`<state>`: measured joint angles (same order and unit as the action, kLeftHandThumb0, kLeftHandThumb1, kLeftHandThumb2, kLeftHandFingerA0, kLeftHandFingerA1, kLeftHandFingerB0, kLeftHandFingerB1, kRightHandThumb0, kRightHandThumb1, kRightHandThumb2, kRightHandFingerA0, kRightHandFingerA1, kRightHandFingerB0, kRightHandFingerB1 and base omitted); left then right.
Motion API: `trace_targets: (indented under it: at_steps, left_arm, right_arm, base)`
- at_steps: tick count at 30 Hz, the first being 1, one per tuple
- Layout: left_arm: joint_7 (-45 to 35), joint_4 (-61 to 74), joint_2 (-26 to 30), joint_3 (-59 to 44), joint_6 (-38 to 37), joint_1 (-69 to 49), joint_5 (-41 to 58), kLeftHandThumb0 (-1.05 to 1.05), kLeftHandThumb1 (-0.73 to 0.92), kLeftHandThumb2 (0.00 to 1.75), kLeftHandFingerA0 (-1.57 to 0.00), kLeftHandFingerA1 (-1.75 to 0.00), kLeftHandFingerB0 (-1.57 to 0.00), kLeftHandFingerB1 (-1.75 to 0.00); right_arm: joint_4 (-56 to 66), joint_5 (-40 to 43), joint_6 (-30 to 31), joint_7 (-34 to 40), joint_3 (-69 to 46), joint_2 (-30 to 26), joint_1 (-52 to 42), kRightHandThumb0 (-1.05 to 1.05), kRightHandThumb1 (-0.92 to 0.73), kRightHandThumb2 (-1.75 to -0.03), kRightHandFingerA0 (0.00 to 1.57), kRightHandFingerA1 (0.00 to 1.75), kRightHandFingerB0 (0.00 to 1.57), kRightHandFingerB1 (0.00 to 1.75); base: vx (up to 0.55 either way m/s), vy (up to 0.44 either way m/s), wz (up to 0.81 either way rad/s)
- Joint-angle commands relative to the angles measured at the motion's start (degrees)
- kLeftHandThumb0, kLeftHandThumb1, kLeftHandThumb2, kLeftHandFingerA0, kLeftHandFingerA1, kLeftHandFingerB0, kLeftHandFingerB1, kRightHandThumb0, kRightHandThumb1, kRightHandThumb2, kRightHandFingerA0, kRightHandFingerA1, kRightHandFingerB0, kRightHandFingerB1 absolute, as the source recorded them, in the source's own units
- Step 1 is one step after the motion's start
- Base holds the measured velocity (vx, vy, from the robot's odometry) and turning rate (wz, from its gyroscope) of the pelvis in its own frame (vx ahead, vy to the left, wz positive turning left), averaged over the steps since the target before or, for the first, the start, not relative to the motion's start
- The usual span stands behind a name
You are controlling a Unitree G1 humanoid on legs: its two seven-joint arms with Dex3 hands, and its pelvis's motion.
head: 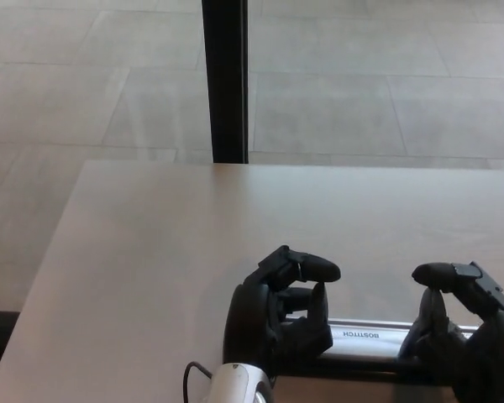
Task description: A hole pucnch is kept on the middle on the desk infront of the robot and the robot uses both its hands as fists to press on it and use it
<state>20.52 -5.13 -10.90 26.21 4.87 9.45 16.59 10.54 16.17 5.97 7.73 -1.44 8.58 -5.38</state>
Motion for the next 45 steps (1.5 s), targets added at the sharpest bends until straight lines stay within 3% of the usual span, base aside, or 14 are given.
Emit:
trace_targets:
  at_steps: [1,4,12,17,18,23,33,37,39,40,41,43,44,45]
  left_arm:
    - [12.41,-9.30,-17.67,1.51,-13.53,-9.51,-4.97,-0.43,0.79,0.81,-0.96,-1.75,-0.63,-1.64]
    - [13.54,-10.50,-17.91,1.14,-14.91,-8.62,-5.56,-0.41,0.78,0.83,-0.97,-1.75,-0.66,-1.63]
    - [14.89,-13.80,-18.41,1.38,-17.60,-7.59,-6.11,-0.42,0.76,0.86,-0.96,-1.75,-0.65,-1.66]
    - [21.14,-21.74,-20.93,1.19,-24.30,-5.84,-10.13,-0.40,0.75,0.86,-0.98,-1.75,-0.68,-1.62]
    - [22.81,-23.53,-21.44,1.21,-25.31,-5.31,-11.17,-0.42,0.75,0.83,-1.01,-1.75,-0.71,-1.60]
    - [27.30,-30.03,-21.99,1.89,-27.00,-1.70,-14.55,-0.43,0.74,0.82,-0.96,-1.75,-0.69,-1.65]
    - [34.23,-41.82,-20.74,2.34,-27.77,6.27,-19.54,-0.39,0.73,0.83,-0.92,-1.75,-0.73,-1.63]
    - [38.67,-48.19,-17.97,6.50,-25.17,11.71,-26.23,-0.38,0.77,0.84,-0.96,-1.75,-0.75,-1.72]
    - [35.58,-50.51,-14.36,12.15,-22.29,14.27,-31.32,-0.36,0.81,0.80,-0.95,-1.75,-0.70,-1.72]
    - [33.75,-50.72,-13.07,13.70,-21.58,15.12,-32.57,-0.36,0.80,0.77,-0.95,-1.75,-0.69,-1.72]
    - [34.05,-51.37,-12.25,15.12,-21.54,15.97,-34.14,-0.32,0.76,0.79,-0.96,-1.75,-0.67,-1.70]
    - [32.08,-52.73,-10.60,17.39,-22.52,17.26,-35.85,-0.34,0.75,0.78,-0.92,-1.75,-0.72,-1.63]
    - [32.33,-53.27,-10.52,17.74,-22.80,17.56,-36.11,-0.35,0.73,0.81,-0.96,-1.75,-0.70,-1.72]
    - [32.59,-53.70,-10.52,18.00,-22.96,17.70,-36.31,-0.35,0.73,0.81,-0.96,-1.75,-0.70,-1.72]
  right_arm:
    - [-9.95,-7.75,-19.13,1.49,-0.47,2.33,-3.66,-0.36,-0.66,-0.98,1.02,1.75,0.74,1.53]
    - [-13.89,-8.63,-22.75,1.41,-1.01,1.96,-2.68,-0.37,-0.67,-0.96,1.06,1.75,0.66,1.65]
    - [-22.64,-8.57,-28.11,1.21,-3.25,0.33,0.71,-0.37,-0.63,-1.02,1.06,1.75,0.70,1.64]
    - [-29.58,-11.42,-34.05,5.69,-4.78,0.32,4.16,-0.35,-0.58,-1.05,1.05,1.75,0.82,1.58]
    - [-30.85,-12.81,-35.67,7.11,-4.74,0.30,4.52,-0.39,-0.59,-1.05,1.08,1.75,0.74,1.67]
    - [-37.56,-22.53,-42.33,17.04,-4.10,-0.79,5.89,-0.42,-0.60,-1.02,1.06,1.75,0.77,1.65]
    - [-48.03,-28.78,-42.41,24.06,-2.94,-4.40,7.35,-0.45,-0.66,-0.90,0.99,1.75,0.77,1.62]
    - [-55.49,-29.54,-44.48,25.19,-1.73,-6.21,8.66,-0.43,-0.66,-0.81,0.98,1.70,0.85,1.45]
    - [-56.88,-30.71,-42.28,27.08,-0.84,-6.35,8.85,-0.44,-0.65,-0.65,0.96,1.61,0.87,1.36]
    - [-57.87,-29.12,-43.07,25.48,-1.19,-5.76,9.15,-0.44,-0.68,-0.61,0.96,1.38,0.85,0.93]
    - [-58.36,-29.28,-42.63,25.86,-0.99,-5.75,9.37,-0.48,-0.68,-0.60,1.00,1.24,0.85,0.77]
    - [-58.36,-26.62,-39.49,22.86,-1.49,-4.78,9.64,-0.49,-0.66,-0.60,0.90,1.27,0.81,0.81]
    - [-57.95,-20.22,-39.98,16.52,-3.51,-3.07,9.62,-0.47,-0.68,-0.64,0.78,1.36,0.74,0.84]
    - [-57.25,-13.89,-40.43,10.16,-5.42,-1.45,9.42,-0.47,-0.68,-0.64,0.78,1.36,0.74,0.84]
  base:
    - [0.00,0.000,0.00]
    - [0.00,0.000,0.00]
    - [0.00,0.000,0.00]
    - [0.00,0.000,0.00]
    - [0.00,0.000,0.00]
    - [0.00,0.000,0.00]
    - [0.00,0.000,0.00]
    - [0.00,0.000,0.00]
    - [0.00,0.000,0.00]
    - [0.00,0.000,0.00]
    - [0.00,0.000,0.00]
    - [0.00,0.000,0.00]
    - [0.00,0.000,0.00]
    - [0.00,0.000,0.00]
